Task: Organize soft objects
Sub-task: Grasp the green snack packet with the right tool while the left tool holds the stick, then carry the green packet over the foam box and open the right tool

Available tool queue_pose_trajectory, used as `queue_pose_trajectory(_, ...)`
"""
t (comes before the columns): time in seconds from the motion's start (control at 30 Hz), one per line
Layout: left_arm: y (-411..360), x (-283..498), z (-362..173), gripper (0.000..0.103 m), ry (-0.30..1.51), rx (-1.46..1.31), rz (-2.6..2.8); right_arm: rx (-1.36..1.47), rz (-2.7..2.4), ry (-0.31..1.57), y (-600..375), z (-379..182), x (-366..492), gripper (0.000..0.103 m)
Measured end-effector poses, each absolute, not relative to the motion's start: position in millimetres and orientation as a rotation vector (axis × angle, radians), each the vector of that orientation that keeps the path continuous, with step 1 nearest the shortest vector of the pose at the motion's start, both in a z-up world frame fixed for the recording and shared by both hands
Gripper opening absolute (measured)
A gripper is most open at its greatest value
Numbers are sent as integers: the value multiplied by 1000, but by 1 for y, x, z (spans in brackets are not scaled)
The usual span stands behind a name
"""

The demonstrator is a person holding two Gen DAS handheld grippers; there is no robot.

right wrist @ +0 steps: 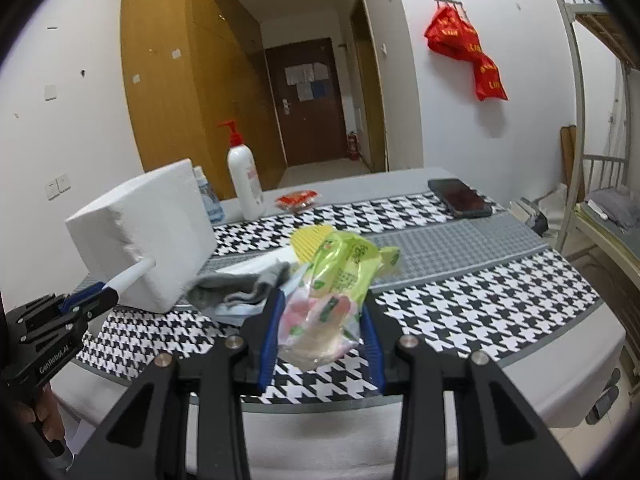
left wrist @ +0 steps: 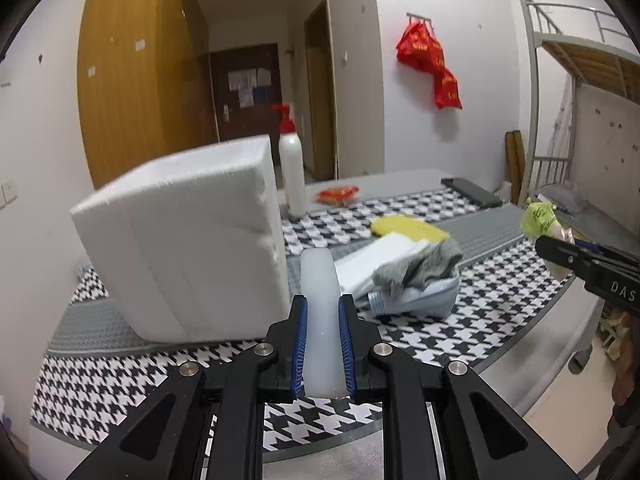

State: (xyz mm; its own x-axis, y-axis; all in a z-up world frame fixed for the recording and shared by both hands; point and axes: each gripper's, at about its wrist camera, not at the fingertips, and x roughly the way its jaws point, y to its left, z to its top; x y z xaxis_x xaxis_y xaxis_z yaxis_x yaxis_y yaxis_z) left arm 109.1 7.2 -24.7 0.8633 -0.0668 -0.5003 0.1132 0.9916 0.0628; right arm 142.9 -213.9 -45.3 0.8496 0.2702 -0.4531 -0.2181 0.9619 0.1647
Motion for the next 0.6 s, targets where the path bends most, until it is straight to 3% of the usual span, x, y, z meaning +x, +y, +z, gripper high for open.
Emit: queue_pose_trajectory(0.6, 20, 83, 25, 17, 372, 99, -44, 78, 370, 376, -195, -11, 116, 42)
